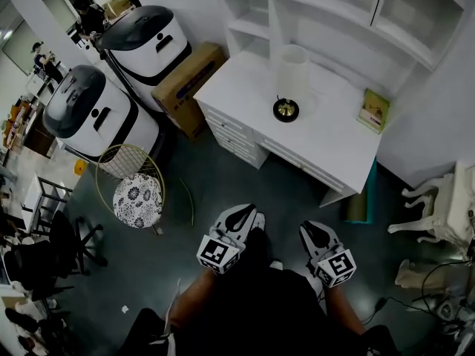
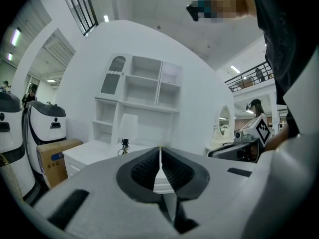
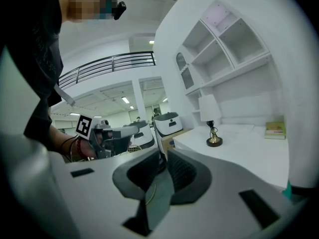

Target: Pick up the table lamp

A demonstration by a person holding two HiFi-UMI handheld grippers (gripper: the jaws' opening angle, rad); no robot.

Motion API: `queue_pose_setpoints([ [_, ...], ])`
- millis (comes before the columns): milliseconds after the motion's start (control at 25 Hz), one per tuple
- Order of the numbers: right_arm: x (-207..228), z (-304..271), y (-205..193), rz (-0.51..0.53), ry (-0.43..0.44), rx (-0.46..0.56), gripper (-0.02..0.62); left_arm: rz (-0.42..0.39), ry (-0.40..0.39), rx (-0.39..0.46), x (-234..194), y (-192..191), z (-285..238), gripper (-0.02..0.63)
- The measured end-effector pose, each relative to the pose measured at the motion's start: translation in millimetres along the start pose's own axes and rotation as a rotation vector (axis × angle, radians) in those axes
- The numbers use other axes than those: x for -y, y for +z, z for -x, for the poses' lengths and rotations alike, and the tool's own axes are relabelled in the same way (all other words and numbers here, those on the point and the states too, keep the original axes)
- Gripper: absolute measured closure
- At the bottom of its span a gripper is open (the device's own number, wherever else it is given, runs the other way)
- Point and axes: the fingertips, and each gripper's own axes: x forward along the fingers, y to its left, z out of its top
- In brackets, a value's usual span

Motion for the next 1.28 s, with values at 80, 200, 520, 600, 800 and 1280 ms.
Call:
queue_pose_setpoints([
  [80, 9, -19, 8, 0.003, -0.004, -0.006, 0.541, -0.001, 0.002, 0.005, -19, 5, -13, 0.586],
  [200, 29, -50, 23, 0.006, -0.017, -0.013, 0.541, 0.002, 0.009, 0.009, -49, 10, -36, 0.586],
  [520, 74, -123, 54, 0.004, -0.032, -0.017, 0.541, 0.018, -0.003, -0.021, -108, 14, -76, 0.586],
  [600, 81, -138, 59, 0.000, -0.034, -0.017, 0.541, 0.023, -0.009, -0.023, -121, 15, -85, 0.586],
  [800, 95, -172, 64, -0.023, -0.051, -0.025, 0.541, 0.035, -0.023, -0.046, -151, 15, -104, 0.586],
  [1280, 126, -227, 69, -0.039, -0.069, -0.041, 0.540, 0.019, -0.076, -0.075, -197, 15, -140, 0.586],
])
